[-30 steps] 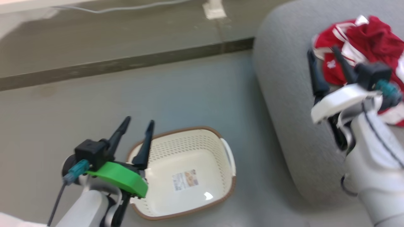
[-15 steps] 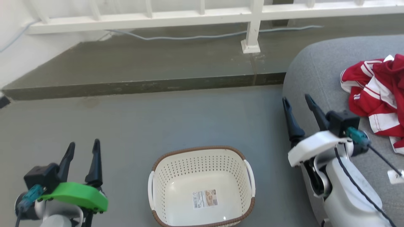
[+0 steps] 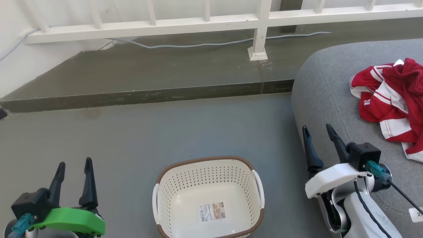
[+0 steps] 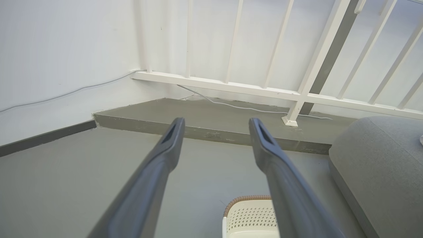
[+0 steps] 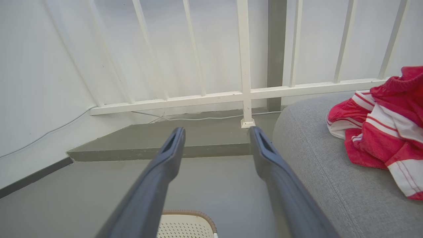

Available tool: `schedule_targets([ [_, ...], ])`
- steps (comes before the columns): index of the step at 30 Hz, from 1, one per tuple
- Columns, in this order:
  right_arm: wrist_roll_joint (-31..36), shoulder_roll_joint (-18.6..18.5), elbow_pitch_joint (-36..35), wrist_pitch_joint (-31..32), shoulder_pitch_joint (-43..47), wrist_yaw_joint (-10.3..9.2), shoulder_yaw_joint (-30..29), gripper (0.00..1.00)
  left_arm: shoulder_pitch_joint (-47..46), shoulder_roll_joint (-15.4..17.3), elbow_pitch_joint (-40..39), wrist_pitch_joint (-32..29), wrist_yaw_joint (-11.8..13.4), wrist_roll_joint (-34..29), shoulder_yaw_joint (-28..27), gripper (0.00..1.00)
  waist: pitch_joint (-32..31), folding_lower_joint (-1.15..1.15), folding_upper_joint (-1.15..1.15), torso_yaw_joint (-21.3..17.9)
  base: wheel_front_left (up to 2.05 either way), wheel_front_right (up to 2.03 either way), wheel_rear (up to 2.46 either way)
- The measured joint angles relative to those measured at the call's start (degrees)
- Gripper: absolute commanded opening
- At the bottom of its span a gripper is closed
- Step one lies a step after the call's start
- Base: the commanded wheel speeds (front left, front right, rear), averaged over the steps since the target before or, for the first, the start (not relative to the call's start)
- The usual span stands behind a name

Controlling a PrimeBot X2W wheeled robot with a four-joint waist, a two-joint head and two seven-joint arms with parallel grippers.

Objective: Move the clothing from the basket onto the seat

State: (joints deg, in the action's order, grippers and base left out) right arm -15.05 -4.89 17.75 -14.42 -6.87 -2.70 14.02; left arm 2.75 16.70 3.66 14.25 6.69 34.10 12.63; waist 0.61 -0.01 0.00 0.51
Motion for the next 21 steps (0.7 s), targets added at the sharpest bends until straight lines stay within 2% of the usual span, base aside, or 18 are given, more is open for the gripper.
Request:
schedule_targets([
  [4,0.1,0.0,-1.4,0.0,1.5,-0.44,-0.2,1.0,0.9,-1.3,-1.0,0.0,0.0,-0.6,-0.8,1.0,0.2,0.0,0.0,-0.3,0.0,0.0,0.0],
  [21,1.0,0.8,-5.2,0.0,4.1,-1.43,-0.2,1.0,3.8,-3.1,-3.0,0.0,0.0,-3.1,-1.6,1.0,0.8,0.0,0.0,-0.8,0.0,0.0,0.0],
])
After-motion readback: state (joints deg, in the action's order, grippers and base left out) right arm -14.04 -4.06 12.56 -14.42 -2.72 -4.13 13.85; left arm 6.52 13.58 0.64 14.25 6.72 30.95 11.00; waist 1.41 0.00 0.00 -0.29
